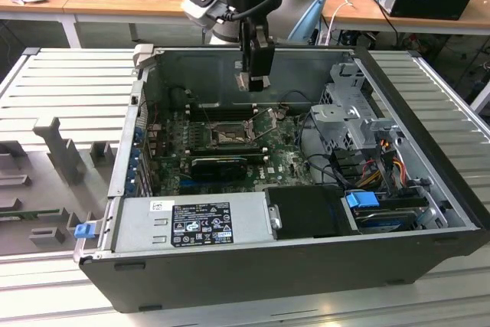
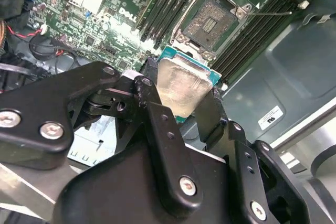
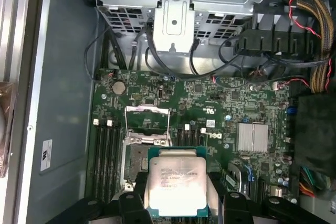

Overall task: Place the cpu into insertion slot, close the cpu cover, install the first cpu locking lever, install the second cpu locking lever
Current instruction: 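Place the cpu into insertion slot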

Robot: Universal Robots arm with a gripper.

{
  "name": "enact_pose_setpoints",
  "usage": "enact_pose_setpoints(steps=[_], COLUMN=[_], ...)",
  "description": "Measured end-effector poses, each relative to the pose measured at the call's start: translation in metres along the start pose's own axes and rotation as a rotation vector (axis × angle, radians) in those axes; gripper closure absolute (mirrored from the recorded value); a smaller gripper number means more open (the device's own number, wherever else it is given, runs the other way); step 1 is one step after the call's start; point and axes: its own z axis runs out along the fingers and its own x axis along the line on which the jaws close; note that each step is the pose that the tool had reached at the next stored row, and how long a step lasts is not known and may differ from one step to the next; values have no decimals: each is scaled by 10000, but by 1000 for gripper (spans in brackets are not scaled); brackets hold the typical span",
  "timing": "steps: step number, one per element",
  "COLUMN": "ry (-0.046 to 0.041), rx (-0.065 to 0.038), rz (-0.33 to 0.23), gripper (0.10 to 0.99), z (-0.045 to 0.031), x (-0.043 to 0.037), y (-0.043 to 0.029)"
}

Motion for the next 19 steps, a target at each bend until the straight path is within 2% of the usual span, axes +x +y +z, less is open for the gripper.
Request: enact_pose_setpoints(steps=[9,11,13,19], ry=[-89,-81,-36,-24], rx=[-13,-7,-1,9], rz=[1066,1033,663,587], gripper=[561,561,561,561], z=[17,85,135,182], x=[0,0,0,1], y=[-1,-24,-39,-87])
